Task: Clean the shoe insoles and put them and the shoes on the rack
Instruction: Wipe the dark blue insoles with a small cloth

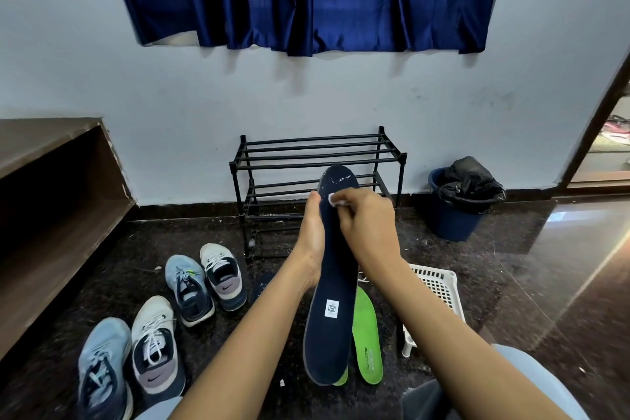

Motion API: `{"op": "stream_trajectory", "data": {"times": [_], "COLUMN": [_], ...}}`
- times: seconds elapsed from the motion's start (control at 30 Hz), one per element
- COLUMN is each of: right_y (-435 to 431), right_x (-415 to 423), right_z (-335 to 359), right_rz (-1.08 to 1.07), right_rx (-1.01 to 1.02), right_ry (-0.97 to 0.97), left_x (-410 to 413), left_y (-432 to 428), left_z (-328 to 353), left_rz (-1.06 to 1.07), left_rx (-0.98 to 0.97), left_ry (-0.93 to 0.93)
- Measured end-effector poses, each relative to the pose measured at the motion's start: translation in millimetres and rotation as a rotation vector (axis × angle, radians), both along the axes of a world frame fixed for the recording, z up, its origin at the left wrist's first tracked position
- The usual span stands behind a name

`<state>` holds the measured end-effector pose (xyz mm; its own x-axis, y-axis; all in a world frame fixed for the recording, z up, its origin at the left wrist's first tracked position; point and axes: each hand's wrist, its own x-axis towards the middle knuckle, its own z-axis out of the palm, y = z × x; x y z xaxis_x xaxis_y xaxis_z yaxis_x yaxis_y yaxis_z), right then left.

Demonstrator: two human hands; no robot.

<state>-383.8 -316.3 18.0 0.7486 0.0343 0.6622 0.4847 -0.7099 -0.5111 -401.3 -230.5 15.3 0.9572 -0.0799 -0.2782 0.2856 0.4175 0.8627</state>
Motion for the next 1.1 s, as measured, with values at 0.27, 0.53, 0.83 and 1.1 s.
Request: {"op": "stream_trajectory", "data": {"times": [0.27,0.53,0.83,1.1], "right_y": [0,4,-3,11], "right_x": [4,-10,0,-15], "right_z": [1,-2,8,0], "right_rz": [-0.002,0.022,-0.044,0.064], "right_rx": [-0.034,0.038,0.109,0.112], "right_ry": [-0.038,-0.083,-0.107,-0.023], "left_x": [-1,-2,-4,-3], "left_y": [2,1,-5,5], "left_z": [1,1,4,4], "left_rz": [0.02,0.014,0.008,-0.001], "left_rx": [-0.006,-0.023,-0.079,0.013], "left_ry": [0.023,0.0,-0.004,-0.043]}}
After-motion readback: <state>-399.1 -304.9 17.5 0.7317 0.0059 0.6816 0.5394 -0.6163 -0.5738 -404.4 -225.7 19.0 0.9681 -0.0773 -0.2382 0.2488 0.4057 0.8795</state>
